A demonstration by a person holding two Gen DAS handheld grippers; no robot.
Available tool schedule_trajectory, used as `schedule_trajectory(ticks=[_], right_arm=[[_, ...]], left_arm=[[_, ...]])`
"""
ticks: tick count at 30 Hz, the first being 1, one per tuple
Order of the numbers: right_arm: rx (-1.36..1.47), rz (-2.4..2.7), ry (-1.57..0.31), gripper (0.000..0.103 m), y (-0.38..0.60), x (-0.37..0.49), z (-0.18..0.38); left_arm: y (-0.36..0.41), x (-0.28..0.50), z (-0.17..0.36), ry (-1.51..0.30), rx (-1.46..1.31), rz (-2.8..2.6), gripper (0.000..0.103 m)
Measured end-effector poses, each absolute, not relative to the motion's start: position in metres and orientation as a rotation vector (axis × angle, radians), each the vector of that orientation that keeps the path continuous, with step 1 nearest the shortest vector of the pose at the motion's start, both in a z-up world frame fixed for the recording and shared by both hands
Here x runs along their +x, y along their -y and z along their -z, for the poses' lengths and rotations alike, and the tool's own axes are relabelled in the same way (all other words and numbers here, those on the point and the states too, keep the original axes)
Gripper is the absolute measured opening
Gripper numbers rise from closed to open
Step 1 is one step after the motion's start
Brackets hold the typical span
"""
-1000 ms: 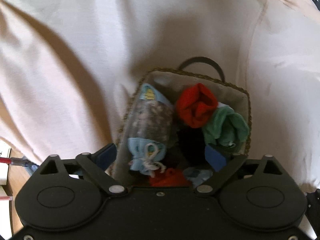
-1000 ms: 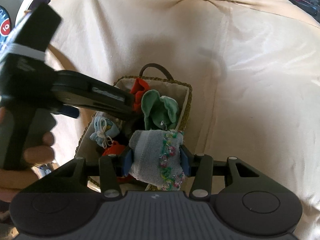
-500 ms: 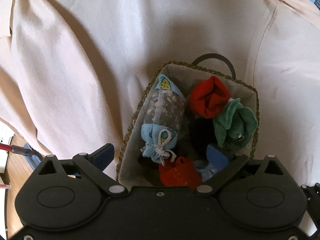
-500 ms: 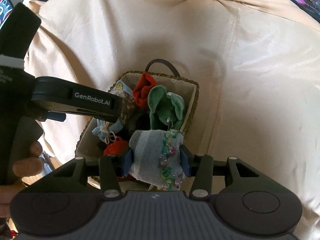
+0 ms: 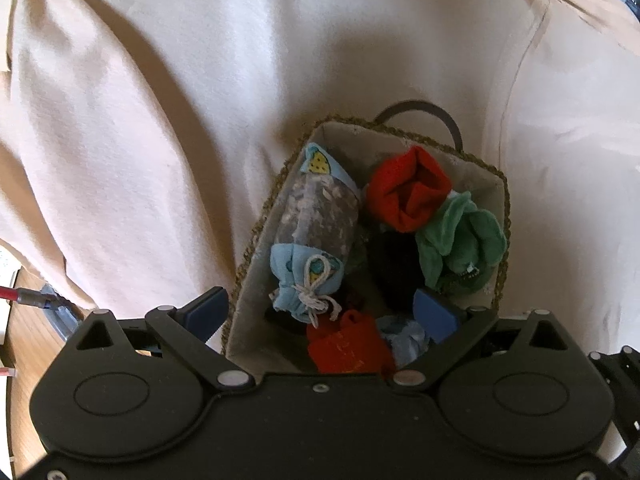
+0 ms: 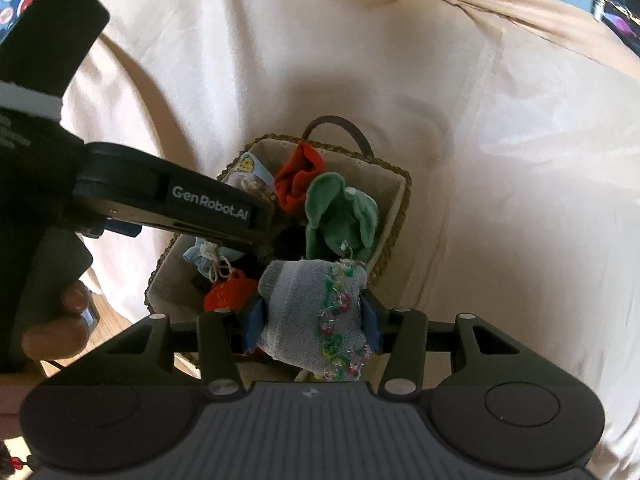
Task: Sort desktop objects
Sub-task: 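Lower the grey floral sock into the basket and open the right tool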
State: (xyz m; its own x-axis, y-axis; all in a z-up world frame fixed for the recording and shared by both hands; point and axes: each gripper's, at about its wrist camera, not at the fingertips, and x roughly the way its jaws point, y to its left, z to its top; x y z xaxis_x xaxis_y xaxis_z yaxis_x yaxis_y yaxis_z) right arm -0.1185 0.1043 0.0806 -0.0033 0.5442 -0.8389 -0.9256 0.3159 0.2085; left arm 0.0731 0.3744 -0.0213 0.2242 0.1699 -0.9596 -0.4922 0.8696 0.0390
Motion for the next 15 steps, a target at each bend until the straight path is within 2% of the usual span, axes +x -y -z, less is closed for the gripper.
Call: schedule_trajectory(ticks=[5, 15], right_arm=[[-0.482, -1.254, -1.044, 0.051, -0.117, -0.117, -0.079], [-0.432, -1.273, -1.074, 0.060, -0.123, -0.114, -0.072]], left_arm=[[-0.384, 0.071, 0.010, -1.231, -0.307, -0.505, 0.096], [-0.394, 0.068, 0.009, -1.218, -0.331, -0.531, 0.096]])
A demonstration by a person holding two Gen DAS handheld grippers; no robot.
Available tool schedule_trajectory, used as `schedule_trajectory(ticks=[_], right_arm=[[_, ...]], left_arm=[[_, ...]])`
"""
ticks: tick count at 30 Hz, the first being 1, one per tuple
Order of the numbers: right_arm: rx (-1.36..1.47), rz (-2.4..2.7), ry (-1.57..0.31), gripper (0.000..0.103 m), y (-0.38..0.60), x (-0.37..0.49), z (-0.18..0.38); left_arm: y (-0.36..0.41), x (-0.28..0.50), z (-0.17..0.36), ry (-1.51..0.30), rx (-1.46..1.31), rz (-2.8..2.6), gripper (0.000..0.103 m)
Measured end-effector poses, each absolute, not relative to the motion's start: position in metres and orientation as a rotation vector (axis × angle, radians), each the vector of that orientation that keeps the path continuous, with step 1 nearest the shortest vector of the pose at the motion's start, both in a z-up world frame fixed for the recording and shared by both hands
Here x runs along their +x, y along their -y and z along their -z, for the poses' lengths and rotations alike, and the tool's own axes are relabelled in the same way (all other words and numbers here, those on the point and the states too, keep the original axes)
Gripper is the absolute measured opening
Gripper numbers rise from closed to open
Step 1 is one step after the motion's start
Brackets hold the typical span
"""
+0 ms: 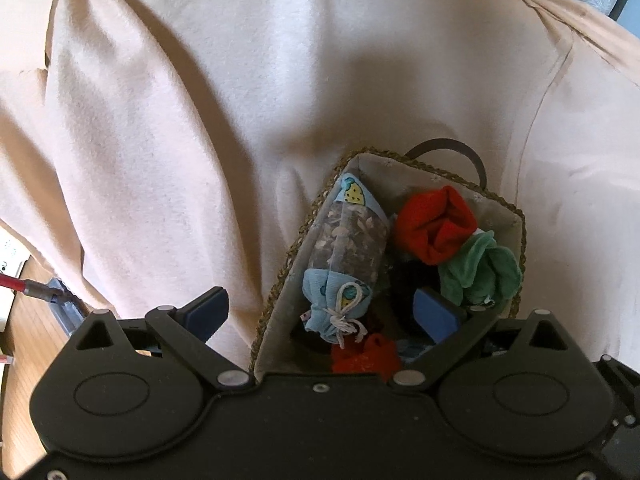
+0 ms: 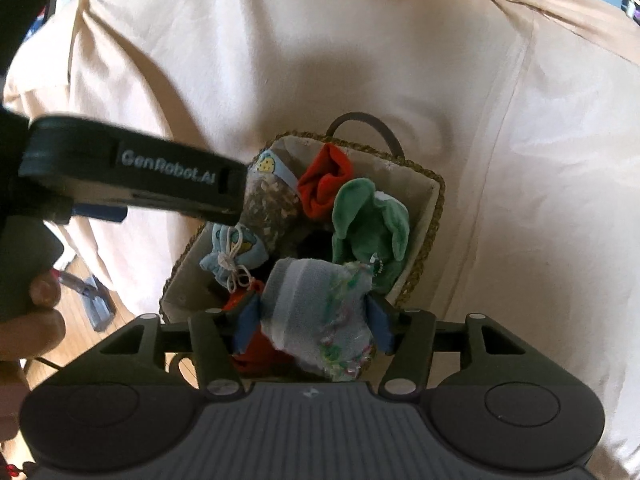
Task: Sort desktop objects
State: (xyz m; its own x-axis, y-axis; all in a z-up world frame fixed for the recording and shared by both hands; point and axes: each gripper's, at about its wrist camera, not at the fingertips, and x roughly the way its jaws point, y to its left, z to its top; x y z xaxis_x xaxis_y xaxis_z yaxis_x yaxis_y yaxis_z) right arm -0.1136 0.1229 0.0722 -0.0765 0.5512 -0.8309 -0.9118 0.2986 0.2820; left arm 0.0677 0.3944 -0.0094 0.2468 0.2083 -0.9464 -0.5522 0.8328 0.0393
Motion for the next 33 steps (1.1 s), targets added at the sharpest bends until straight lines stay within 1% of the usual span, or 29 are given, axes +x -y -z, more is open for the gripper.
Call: schedule_trajectory(ticks=[2, 6, 8, 11, 17, 23, 26, 33], right_arm=[[-0.395, -1.263, -1.075, 0.065, -0.121, -0.107, -0.074], [-0.288, -1.184, -1.063, 0.069, -0.109, -0.087, -0.078], [-0.233, -1.109, -1.071, 0.077, -0.103, -0.074, -0.077], [-0.162, -0.963, -1.079, 0.080, -0.090, -0.052, -0.069], [-0.162, -0.720, -1.171, 0.081, -0.068, -0.010, -0.030], [-0.172, -0.596, -1.256, 0.081, -0.039, 0.017, 0.008], [-0.169, -0.600, -1.273, 0.081, -0.029, 0.015, 0.014], [-0.204, -0.668, -1.250, 0.081, -0.024, -0.003, 0.011]], left_arm=[[-0.395, 0.068, 0.011, -1.223, -0.334, -0.532, 0.096], [-0.396, 0.069, 0.014, -1.226, -0.336, -0.531, 0.096], [-0.394, 0.070, 0.015, -1.226, -0.338, -0.530, 0.096], [-0.386, 0.073, 0.016, -1.226, -0.333, -0.513, 0.096], [-0.362, 0.082, 0.019, -1.224, -0.304, -0.469, 0.096], [-0.329, 0.100, 0.017, -1.216, -0.244, -0.391, 0.096], [-0.312, 0.108, 0.017, -1.220, -0.216, -0.364, 0.096], [-0.290, 0.106, 0.025, -1.257, -0.192, -0.337, 0.096]])
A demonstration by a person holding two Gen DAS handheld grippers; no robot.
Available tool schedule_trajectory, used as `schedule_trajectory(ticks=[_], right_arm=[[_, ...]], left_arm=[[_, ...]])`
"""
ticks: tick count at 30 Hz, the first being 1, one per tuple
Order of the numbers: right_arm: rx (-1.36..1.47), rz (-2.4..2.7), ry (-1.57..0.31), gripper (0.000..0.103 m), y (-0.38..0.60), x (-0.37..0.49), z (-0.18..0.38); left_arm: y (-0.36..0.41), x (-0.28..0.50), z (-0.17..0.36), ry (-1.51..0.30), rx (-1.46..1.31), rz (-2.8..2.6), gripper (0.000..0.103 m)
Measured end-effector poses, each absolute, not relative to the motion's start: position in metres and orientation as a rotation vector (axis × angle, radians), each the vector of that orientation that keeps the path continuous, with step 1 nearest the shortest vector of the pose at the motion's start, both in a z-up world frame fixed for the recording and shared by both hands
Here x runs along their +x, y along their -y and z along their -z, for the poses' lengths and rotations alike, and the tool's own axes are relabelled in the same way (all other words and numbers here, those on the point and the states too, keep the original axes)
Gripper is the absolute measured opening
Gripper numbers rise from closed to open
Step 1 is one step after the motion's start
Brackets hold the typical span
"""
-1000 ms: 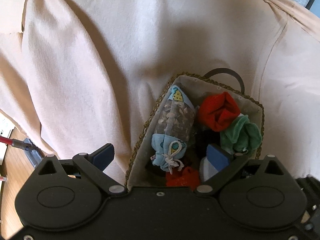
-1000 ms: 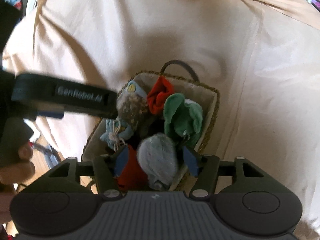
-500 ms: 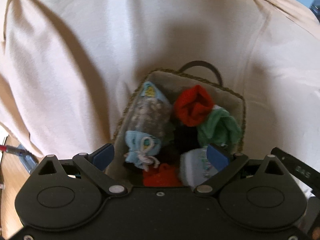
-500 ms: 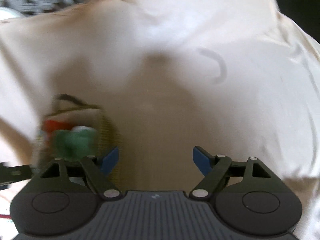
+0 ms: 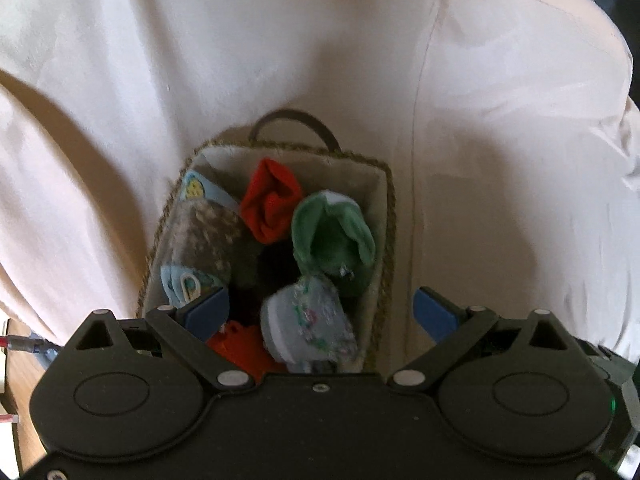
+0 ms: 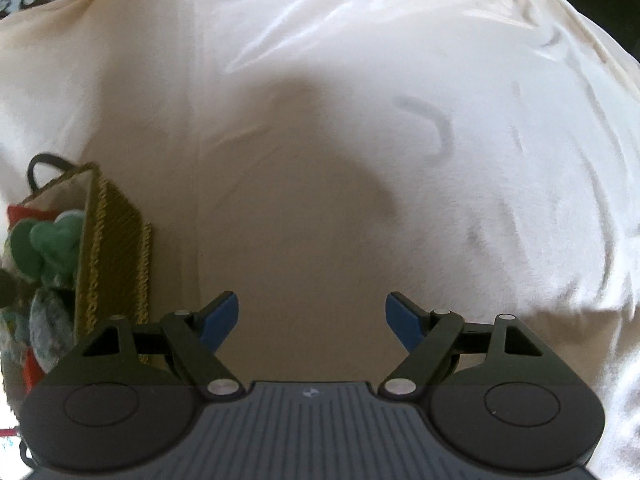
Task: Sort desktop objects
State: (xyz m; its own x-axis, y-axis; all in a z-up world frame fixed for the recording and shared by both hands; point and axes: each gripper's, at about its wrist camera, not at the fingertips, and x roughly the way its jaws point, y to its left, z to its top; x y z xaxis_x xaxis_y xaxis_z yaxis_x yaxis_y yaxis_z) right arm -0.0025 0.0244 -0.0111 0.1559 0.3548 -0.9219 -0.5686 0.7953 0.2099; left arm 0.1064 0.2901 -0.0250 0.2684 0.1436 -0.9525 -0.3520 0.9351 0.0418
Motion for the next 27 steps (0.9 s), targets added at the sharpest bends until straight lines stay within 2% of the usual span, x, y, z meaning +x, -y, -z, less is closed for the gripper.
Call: schedule_trajectory(ticks=[11, 15, 22, 27], right_arm=[[-0.299, -0.674, -1.244, 0.082, -0.034, -0.004, 0.009], [-0.332, -0.664, -1.244, 0.092, -0.034, -0.002, 0.015], [-0.432, -0.670, -1.256, 0.092, -0.050, 0.011, 0.040], [-0.423, -0.667, -1.271, 0.092, -0.056, 0.014, 0.038]], left_arm=[[-0.288, 0.069, 0.037, -1.334, -0.204, -0.383, 0.096], [-0.289, 0.059, 0.040, -1.352, -0.218, -0.392, 0.096], [-0.284, 0.049, 0.043, -1.367, -0.197, -0.401, 0.096], [-0.282, 0.046, 0.044, -1.379, -0.193, -0.398, 0.096]])
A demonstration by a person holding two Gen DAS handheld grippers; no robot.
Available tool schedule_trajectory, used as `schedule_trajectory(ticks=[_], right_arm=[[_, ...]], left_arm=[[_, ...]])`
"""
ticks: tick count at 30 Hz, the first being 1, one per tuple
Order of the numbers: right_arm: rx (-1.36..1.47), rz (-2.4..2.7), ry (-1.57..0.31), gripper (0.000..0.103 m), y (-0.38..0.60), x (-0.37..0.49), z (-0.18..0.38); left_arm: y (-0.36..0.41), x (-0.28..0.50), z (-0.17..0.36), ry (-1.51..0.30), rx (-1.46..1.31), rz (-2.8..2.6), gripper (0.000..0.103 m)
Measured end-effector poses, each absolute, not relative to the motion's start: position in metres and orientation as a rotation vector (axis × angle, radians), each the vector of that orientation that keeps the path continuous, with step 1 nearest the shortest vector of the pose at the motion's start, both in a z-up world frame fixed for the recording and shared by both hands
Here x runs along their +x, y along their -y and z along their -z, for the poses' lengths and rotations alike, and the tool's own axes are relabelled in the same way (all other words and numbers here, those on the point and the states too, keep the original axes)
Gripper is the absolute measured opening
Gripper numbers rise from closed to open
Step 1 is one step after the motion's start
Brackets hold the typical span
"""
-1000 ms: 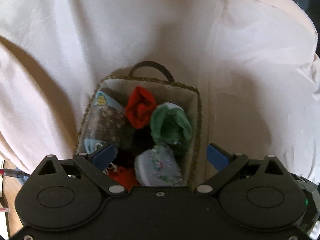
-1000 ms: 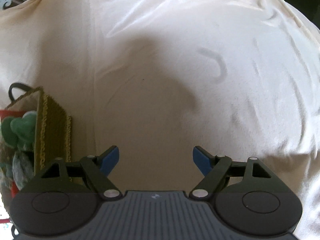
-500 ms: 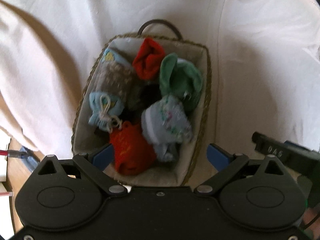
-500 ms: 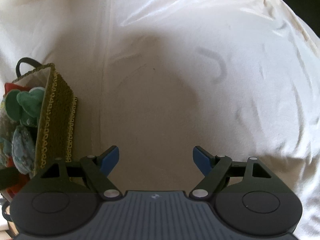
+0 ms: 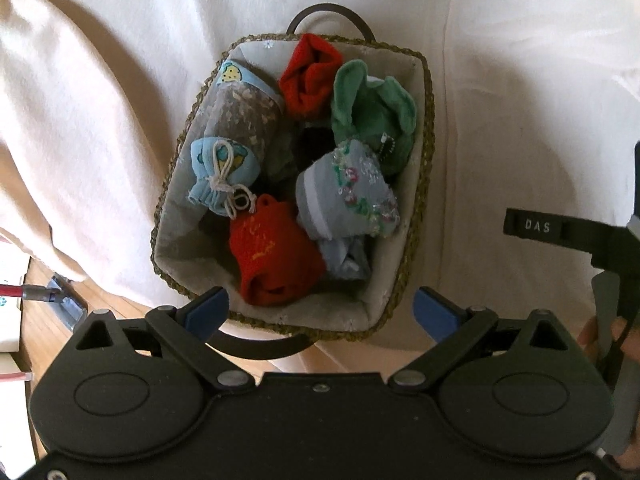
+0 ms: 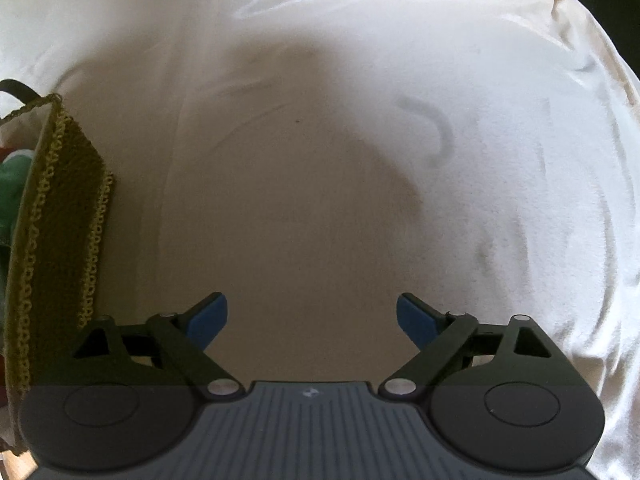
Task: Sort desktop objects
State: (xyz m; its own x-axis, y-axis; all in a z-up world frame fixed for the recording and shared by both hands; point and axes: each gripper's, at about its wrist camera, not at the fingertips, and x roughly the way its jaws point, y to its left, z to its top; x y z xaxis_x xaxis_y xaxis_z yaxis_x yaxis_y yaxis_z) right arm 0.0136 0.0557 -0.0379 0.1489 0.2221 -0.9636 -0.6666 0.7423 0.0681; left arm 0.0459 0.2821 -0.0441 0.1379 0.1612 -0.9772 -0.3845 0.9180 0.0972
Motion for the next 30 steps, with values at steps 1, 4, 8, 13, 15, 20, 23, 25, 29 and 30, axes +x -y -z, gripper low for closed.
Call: schedule_trajectory(ticks=[1, 4, 8, 13, 15, 20, 23, 25, 29, 30], right_arm=[[-0.423, -0.676, -1.261, 0.092, -0.056, 0.010, 0.032], [-0.443, -0.722, -1.209, 0.092, -0.055, -0.009, 0.010], [-0.480, -0.772, -1.143, 0.092, -0.059, -0.028, -0.018], [-0.500, -0.794, -1.134, 0.092, -0.065, -0.039, -0.036], [-0.509, -0.805, -1.132, 0.092, -0.066, -0.043, -0.039], [-0.529, -0.826, -1.136, 0.092, -0.070, -0.046, -0.038], [-0.532, -0.826, -1.148, 0.092, -0.079, -0.042, -0.033], [-0.536, -0.821, -1.154, 0.092, -0.083, -0.043, -0.029], [-0.539, -0.818, -1.163, 0.092, -0.083, -0.042, -0.026], [-0.541, -0.813, -1.165, 0.092, -0.083, -0.040, -0.024]], left_arm=[[-0.282, 0.045, 0.045, -1.381, -0.193, -0.396, 0.096], [-0.280, 0.045, 0.047, -1.391, -0.179, -0.387, 0.096], [-0.279, 0.041, 0.049, -1.404, -0.173, -0.377, 0.096], [-0.282, 0.035, 0.047, -1.408, -0.197, -0.365, 0.096], [-0.283, 0.034, 0.046, -1.411, -0.206, -0.358, 0.096], [-0.285, 0.033, 0.047, -1.423, -0.213, -0.353, 0.096], [-0.286, 0.034, 0.049, -1.430, -0.219, -0.353, 0.096], [-0.287, 0.034, 0.050, -1.435, -0.225, -0.349, 0.096], [-0.286, 0.034, 0.052, -1.438, -0.219, -0.341, 0.096], [-0.286, 0.035, 0.053, -1.436, -0.209, -0.353, 0.096]])
